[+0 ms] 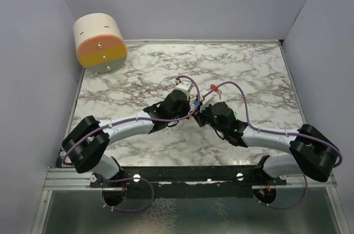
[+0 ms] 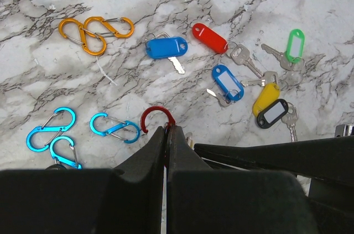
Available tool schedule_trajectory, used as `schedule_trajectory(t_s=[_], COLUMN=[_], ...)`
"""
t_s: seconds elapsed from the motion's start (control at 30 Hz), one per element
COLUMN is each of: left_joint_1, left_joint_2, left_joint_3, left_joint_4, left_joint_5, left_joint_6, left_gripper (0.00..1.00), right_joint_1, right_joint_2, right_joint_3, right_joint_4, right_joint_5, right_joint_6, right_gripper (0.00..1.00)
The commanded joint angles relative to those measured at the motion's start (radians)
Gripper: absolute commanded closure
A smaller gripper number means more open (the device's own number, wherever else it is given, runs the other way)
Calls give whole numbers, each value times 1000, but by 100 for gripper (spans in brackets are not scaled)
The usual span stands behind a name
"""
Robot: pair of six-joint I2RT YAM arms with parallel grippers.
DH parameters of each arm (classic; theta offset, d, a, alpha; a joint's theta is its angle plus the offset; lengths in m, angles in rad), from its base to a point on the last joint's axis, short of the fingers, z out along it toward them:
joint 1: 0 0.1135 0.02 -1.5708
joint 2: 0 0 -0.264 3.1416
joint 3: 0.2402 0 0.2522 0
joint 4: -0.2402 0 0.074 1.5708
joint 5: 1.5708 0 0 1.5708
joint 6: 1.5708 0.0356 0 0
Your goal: Put the keys on the keyring
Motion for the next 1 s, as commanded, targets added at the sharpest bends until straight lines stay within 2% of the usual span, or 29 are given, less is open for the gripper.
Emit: schedule_trajectory(t_s=[0.0,0.8,0.83,0.9,0.97], left_joint_1=[-9,-8,-8,-8,-9], left_joint_2=[3,18,17,14,7], left_joint_3=[39,81,82,82,80], left_joint_4=[22,-7,-11,-16,-22], left_joint_5=[-9,-70,-74,-90,-107], left_joint_6=[5,1,-1,-8,-15], left_gripper=[100,100,97,78,66], right_joint_1=[7,8,8,8,8], right_joint_2=[-4,-34,-36,-39,-40], right_joint_3=[19,7,8,7,8], right_joint_4=[24,6,4,2,-3], right_joint_5=[-30,-19,-16,-12,-5], right_joint_6=[-17,-9,-8,-5,-3], right_gripper=[99,99,99,99,99])
